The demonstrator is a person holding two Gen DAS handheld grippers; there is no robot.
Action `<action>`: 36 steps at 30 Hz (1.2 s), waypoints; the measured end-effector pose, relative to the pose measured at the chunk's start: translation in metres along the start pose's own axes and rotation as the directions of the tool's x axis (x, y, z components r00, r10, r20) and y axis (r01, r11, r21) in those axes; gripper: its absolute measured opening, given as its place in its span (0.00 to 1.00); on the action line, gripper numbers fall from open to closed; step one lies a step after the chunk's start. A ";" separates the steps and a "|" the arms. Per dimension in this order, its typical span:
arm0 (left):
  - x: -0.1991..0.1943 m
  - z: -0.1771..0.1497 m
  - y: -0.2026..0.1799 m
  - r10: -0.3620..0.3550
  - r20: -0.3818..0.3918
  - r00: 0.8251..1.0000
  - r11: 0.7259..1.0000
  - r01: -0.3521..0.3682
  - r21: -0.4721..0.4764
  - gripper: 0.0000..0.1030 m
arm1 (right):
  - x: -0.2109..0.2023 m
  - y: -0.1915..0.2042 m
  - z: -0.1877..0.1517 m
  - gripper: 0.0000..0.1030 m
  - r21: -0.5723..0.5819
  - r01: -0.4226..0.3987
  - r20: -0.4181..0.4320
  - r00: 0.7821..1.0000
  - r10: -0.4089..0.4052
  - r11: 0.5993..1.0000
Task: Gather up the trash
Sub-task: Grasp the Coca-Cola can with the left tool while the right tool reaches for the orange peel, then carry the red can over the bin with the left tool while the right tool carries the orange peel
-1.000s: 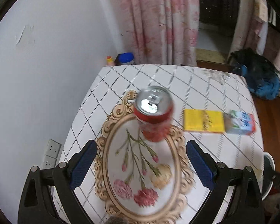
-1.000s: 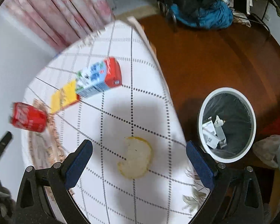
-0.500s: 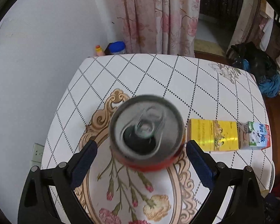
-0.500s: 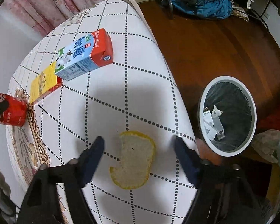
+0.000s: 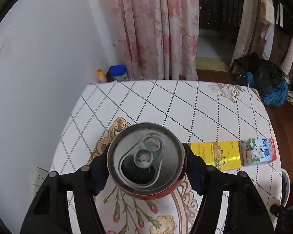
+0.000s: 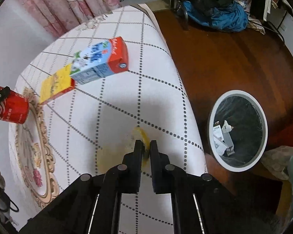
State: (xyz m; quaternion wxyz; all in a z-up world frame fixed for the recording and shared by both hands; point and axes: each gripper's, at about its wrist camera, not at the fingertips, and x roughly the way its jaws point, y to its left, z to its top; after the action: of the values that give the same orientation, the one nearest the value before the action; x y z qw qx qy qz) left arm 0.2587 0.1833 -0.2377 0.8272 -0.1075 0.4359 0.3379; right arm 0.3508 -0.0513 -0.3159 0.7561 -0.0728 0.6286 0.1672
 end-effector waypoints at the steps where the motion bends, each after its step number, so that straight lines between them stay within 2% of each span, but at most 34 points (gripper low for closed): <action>1: -0.005 -0.002 -0.001 0.001 0.007 1.000 1.000 -0.001 0.000 0.62 | -0.001 0.002 -0.001 0.08 -0.005 -0.005 0.001 1.000 0.005 1.000; 8: -0.047 -0.027 -0.007 -0.003 0.040 0.999 1.000 0.002 0.027 0.62 | -0.019 0.012 -0.014 0.07 -0.045 -0.066 0.043 0.997 0.068 0.997; 16: -0.088 -0.063 -0.011 -0.067 0.017 0.998 0.998 0.067 0.004 0.62 | -0.052 0.005 -0.026 0.07 -0.049 -0.116 0.099 0.988 0.121 0.992; 22: -0.117 -0.079 -0.034 -0.109 0.020 0.994 0.994 0.109 0.023 0.62 | -0.083 -0.014 -0.030 0.07 -0.039 -0.134 0.155 0.978 0.138 0.990; 29: -0.154 -0.083 -0.073 -0.180 0.046 0.983 0.983 0.178 0.046 0.62 | -0.128 -0.065 -0.031 0.07 0.005 -0.149 0.239 0.960 0.144 0.989; 33: -0.171 -0.084 -0.111 -0.236 0.058 0.970 0.968 0.230 0.099 0.62 | -0.145 -0.108 -0.030 0.07 0.051 -0.139 0.273 0.955 0.120 0.989; 36: -0.180 -0.085 -0.153 -0.293 0.042 0.955 0.947 0.284 0.147 0.62 | -0.152 -0.152 -0.030 0.07 0.101 -0.117 0.283 0.955 0.084 0.988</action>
State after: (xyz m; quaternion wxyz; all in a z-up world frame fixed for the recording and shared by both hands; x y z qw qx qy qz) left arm 0.2329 -0.0549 -0.1633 0.8866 -0.1011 0.4116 0.1853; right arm 0.3517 -0.2276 -0.1894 0.8303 0.0279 0.5278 0.1771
